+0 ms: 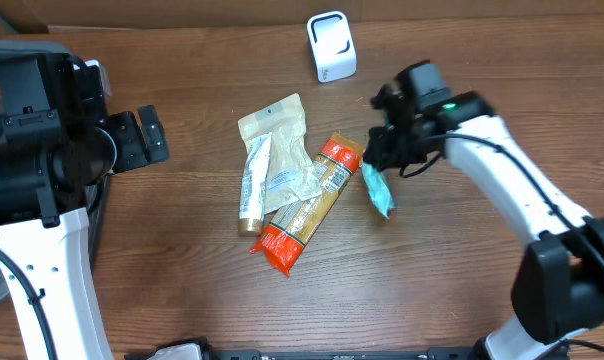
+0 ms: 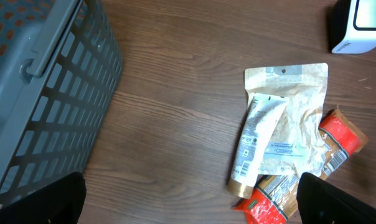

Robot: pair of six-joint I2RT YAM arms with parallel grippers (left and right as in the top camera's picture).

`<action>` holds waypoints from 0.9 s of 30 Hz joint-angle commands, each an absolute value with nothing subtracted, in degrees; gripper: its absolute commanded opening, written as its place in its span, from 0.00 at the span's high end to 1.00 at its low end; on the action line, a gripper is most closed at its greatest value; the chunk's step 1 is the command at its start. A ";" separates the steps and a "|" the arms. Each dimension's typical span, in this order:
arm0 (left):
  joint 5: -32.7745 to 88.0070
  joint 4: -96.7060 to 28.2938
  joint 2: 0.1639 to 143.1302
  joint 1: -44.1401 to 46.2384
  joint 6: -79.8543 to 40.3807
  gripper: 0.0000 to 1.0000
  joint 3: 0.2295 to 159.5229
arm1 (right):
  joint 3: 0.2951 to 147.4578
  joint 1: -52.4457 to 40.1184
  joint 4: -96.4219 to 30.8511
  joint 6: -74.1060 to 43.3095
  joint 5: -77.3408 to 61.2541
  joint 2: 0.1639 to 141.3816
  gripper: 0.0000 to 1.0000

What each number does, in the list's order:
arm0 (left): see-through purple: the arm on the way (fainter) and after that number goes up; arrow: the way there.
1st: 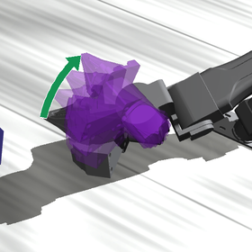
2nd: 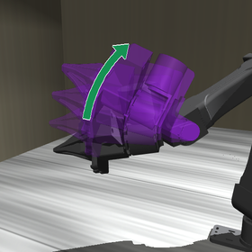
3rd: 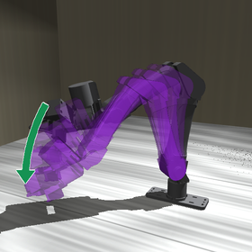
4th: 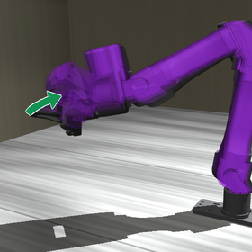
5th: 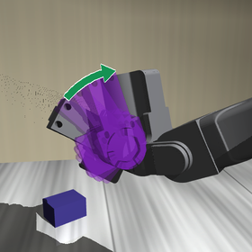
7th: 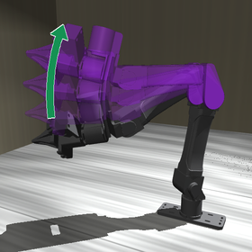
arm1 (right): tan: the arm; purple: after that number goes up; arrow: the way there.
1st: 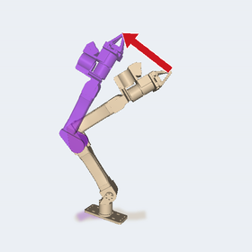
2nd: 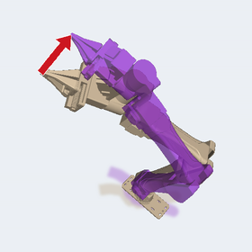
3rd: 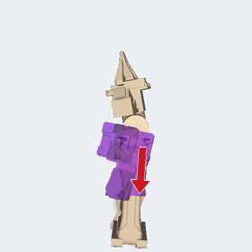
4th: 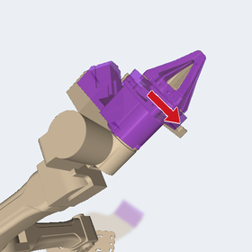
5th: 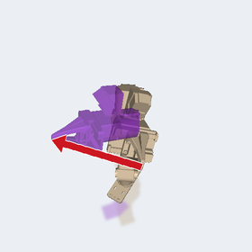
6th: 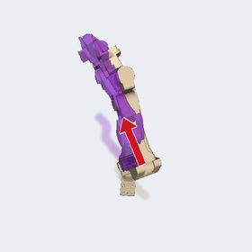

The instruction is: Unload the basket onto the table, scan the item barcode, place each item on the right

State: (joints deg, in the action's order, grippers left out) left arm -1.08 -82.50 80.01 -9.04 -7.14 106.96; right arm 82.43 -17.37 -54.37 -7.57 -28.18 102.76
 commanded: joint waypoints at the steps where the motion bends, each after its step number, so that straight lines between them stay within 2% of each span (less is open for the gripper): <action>1: -0.56 -82.30 80.25 -9.26 -7.51 0.00 106.76 | 77.82 -13.54 -52.14 -11.44 -48.25 103.11 0.96; 4: -0.56 -82.30 80.25 -9.26 -7.51 0.01 106.76 | 71.35 -11.46 -44.23 -12.53 -57.98 103.85 0.96; 8: -0.58 -82.28 80.25 -9.26 -7.53 0.00 106.76 | 64.07 -9.91 -34.44 -15.27 -59.40 105.03 0.96; 14: -0.56 -82.30 80.25 -9.26 -7.53 0.01 106.76 | 61.30 -6.81 -33.21 -14.74 -51.33 106.87 0.96; 17: -0.56 -82.30 80.25 -9.26 -7.53 0.00 106.76 | 61.12 -5.37 -33.98 -14.57 -43.13 106.87 0.96; 19: -0.56 -82.30 80.25 -9.26 -7.53 0.00 106.76 | 61.12 -4.75 -34.79 -13.43 -38.72 106.87 0.86; 22: -0.58 -82.30 80.25 -9.26 -7.53 0.01 106.76 | 61.14 -3.64 -36.07 -11.77 -32.12 106.87 0.56; 23: -0.56 -82.30 80.25 -9.26 -7.53 0.00 106.76 | 61.17 -3.09 -36.38 -11.77 -29.30 106.87 0.50; 27: -0.56 -82.30 80.25 -9.26 -7.53 0.00 106.76 | 62.43 0.01 -38.15 -11.75 -22.79 106.85 0.46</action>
State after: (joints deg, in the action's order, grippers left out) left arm -1.08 -82.50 80.03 -9.04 -7.14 106.96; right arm 61.45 -2.59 -37.30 -12.71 -31.86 106.78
